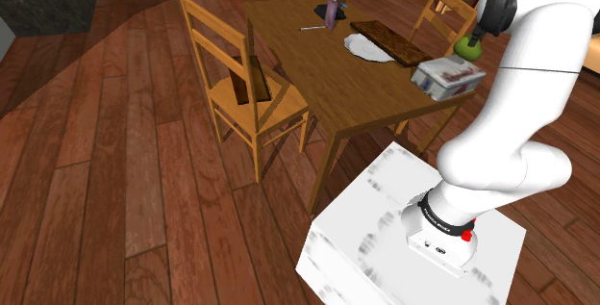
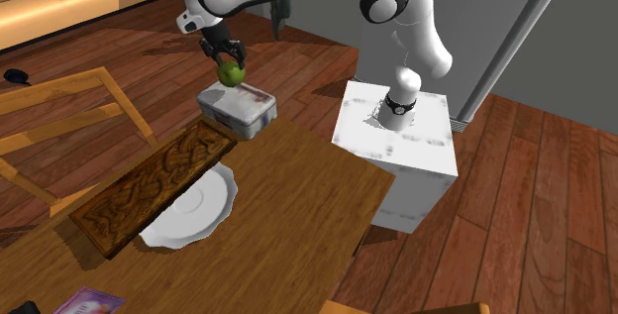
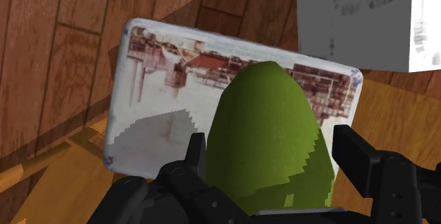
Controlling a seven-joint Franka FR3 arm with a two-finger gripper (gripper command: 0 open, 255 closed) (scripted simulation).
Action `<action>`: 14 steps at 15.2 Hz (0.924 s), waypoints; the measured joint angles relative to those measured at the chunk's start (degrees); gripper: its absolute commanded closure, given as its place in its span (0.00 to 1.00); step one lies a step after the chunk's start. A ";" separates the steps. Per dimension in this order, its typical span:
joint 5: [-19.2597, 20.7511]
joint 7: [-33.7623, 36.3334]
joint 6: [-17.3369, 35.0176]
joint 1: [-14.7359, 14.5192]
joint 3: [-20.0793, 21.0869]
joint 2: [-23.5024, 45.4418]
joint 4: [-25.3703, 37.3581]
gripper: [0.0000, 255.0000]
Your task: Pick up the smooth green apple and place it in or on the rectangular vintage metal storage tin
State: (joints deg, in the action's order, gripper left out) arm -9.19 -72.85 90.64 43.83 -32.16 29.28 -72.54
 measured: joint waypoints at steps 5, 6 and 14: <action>-0.03 0.08 3.88 -0.63 0.12 -0.09 -4.06 1.00; -0.08 0.12 4.61 -0.73 0.17 -0.01 -4.75 1.00; -0.03 0.09 5.85 -0.93 0.17 -0.18 -6.14 0.00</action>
State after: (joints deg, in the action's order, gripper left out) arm -9.22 -72.76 96.49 42.89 -31.99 29.10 -78.68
